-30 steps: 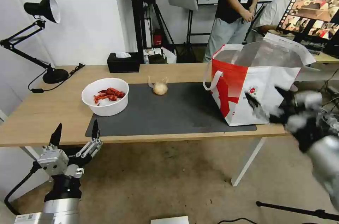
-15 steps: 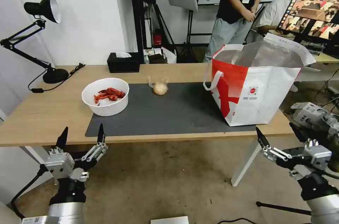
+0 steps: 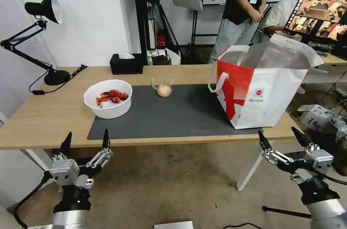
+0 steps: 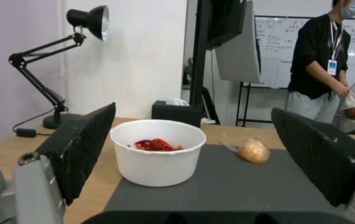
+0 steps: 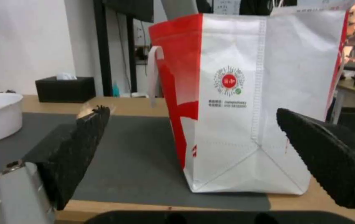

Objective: Pick up the trash from the table and place it into the takeout bag.

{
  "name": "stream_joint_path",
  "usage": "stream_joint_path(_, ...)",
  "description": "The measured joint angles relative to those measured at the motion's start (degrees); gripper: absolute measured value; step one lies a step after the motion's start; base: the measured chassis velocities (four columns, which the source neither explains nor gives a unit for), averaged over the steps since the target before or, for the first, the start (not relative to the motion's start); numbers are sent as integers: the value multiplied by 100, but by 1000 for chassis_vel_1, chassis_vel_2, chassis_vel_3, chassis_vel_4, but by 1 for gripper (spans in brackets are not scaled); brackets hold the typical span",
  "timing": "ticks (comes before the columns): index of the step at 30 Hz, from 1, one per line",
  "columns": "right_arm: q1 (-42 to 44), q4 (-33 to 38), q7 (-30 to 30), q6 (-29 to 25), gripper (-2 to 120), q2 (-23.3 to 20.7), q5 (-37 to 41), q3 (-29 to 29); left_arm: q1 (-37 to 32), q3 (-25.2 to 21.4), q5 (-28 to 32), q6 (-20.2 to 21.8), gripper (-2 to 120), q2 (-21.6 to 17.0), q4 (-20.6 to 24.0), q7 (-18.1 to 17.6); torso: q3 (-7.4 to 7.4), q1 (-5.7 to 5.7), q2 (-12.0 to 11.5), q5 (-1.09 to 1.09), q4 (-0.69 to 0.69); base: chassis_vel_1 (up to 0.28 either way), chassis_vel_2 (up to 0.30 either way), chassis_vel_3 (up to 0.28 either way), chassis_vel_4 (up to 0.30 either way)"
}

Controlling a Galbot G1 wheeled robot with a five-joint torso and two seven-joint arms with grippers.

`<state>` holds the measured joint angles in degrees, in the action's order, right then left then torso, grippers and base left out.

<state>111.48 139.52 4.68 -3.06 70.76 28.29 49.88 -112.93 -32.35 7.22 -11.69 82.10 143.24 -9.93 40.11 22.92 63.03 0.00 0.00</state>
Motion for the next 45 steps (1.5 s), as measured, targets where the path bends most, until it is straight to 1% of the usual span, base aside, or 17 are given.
stream_joint_path(5, -350, -55, -253, 365, 100, -138, 36, -309, -1, -3, 14, 5, 100, -3, 0, 0, 0, 0, 0, -1, -2, 0, 0, 0, 0)
stream_joint_path(8, -1211, -278, -792, 1020, 100, -524, 326, -916, -29, -45, 28, -15, 100, -9, 0, -1, 0, 0, 0, 1, 0, 0, 0, 0, 0)
stream_joint_path(9, -1211, -278, -792, 1020, 100, -524, 326, -916, -29, -45, 28, -15, 100, -9, 0, -1, 0, 0, 0, 1, 0, 0, 0, 0, 0)
stream_joint_path(12, -2318, -656, -1144, 1683, 100, -1058, 779, -1473, -99, -79, 34, -66, 100, -14, 0, -4, 1, 1, 0, 2, 1, 0, 0, 0, 0)
stream_joint_path(17, -3058, -979, -1190, 1903, 100, -1459, 1058, -1863, -126, -87, 33, -81, 100, -18, 0, -4, 1, 1, -1, 0, 2, 0, 0, 0, 0)
stream_joint_path(19, -4058, -1621, -1211, 1997, 100, -1772, 1309, -2696, -137, -88, 31, -83, 100, 9, 0, -4, 1, 1, -1, 1, -1, 0, 0, 0, 0)
stream_joint_path(21, -4253, -1747, -1214, 2000, 100, -1794, 1348, -2874, -138, -88, 30, -83, 100, 18, 0, -4, 1, 1, -1, 0, -1, 0, 0, 0, 0)
stream_joint_path(22, -5076, -2233, -1280, 2001, 100, -1796, 1507, -3557, -158, -88, 20, -83, 100, 59, 0, -7, 1, 2, -1, 1, 1, 0, 0, 0, 0)
stream_joint_path(24, -5493, -2491, -1343, 1999, 100, -1741, 1575, -3878, -173, -87, 13, -83, 100, 78, 0, -9, 1, 1, -1, -1, 2, 0, 0, 0, 0)
stream_joint_path(27, -6796, -3492, -1513, 1961, 100, -1340, 1669, -4997, -235, -115, -10, -83, 100, 134, 0, -12, 1, 1, -1, -1, 1, 0, 0, 0, 0)
stream_joint_path(30, -7270, -3943, -1539, 1947, 100, -1093, 1679, -5337, -246, -133, -14, -84, 100, 151, 0, -12, 1, 2, -1, 0, 1, 0, 0, 0, 0)
stream_joint_path(31, -7701, -4412, -1543, 1927, 100, -837, 1684, -5582, -249, -142, -17, -86, 100, 174, 0, -15, 1, 2, -1, -1, 3, 0, 0, 0, 0)
stream_joint_path(32, -7701, -4412, -1543, 1927, 100, -837, 1684, -5582, -249, -142, -17, -86, 100, 174, 0, -15, 1, 2, -1, -1, 3, 0, 0, 0, 0)
stream_joint_path(38, -8890, -6307, -1413, 1805, 100, 167, 1641, -5912, -249, -146, -29, -96, 100, 256, 0, -29, 0, 2, -1, -3, 0, 0, 0, 0, 0)
stream_joint_path(39, -8890, -6307, -1413, 1805, 100, 167, 1641, -5912, -249, -146, -29, -96, 100, 256, 0, -29, 0, 2, -1, -3, 0, 0, 0, 0, 0)
stream_joint_path(43, -9447, -7621, -1003, 1783, 100, 889, 1480, -5832, -245, -163, -30, -96, 100, 266, 0, -28, 1, 2, -1, -2, 2, 0, 0, 0, 0)
stream_joint_path(45, -9557, -7880, -873, 1783, 100, 1035, 1428, -5805, -244, -165, -29, -96, 100, 266, 0, -29, 1, 1, -1, -1, 1, 0, 0, 0, 0)
